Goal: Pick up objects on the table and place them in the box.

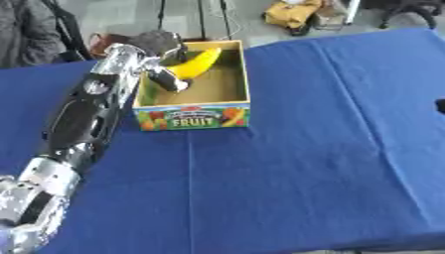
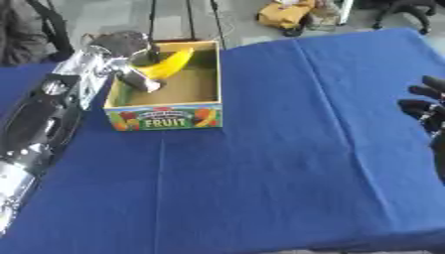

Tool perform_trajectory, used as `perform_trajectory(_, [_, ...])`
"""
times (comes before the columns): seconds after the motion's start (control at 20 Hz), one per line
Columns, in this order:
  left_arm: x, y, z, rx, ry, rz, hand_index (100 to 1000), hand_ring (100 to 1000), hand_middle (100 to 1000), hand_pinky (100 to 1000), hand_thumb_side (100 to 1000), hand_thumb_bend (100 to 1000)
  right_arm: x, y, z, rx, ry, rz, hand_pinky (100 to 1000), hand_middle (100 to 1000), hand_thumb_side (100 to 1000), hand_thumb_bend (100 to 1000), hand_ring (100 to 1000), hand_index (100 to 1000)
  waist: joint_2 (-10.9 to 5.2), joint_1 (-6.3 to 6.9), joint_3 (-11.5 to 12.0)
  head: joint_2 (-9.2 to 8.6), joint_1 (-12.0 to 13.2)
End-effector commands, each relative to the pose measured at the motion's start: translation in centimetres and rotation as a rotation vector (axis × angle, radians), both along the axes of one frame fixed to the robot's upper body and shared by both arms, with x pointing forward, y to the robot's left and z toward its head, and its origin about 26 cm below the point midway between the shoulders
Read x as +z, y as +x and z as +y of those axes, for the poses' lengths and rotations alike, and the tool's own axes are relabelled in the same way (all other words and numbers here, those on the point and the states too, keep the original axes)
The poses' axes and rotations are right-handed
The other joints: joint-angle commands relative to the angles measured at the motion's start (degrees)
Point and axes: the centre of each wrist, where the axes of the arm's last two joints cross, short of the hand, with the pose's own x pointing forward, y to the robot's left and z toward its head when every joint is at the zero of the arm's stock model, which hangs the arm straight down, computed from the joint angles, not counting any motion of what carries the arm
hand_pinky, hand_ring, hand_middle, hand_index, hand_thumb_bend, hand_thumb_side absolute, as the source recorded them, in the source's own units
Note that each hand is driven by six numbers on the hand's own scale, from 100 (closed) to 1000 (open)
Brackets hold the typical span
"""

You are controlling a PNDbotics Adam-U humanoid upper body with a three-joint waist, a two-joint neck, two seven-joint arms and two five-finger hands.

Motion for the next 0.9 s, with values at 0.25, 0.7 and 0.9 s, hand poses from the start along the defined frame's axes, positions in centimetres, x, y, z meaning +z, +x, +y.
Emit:
perform_trajectory(0.25, [0.5, 0.1, 0.4, -0.001, -0.015, -0.037, 710, 690, 620, 777, 457, 417, 1.1, 0.2, 0.0, 0.01, -0.011, -0.034, 818, 701, 937, 100, 679, 813, -0.37, -0.15, -0.09, -0.5, 0.08])
perform_trajectory(0.7, [0.1, 0.1, 0.9, -0.035, -0.054, 0.067, 860, 882, 848, 901, 735, 970, 1.0, 0.1, -0.1, 0.005, -0.007, -0.031, 818, 700, 936, 100, 679, 813, -0.59, -0.42, 0.1, -0.46, -0.34])
perform_trajectory(0.9, [1.1, -0.2, 1.0, -0.05, -0.141, -0.015, 826, 837, 796, 879, 805, 961, 0.9, 0.1, -0.2, 0.0, -0.005, -0.03, 818, 700, 935, 100, 679, 813, -0.75, -0.61, 0.49, -0.43, -0.55])
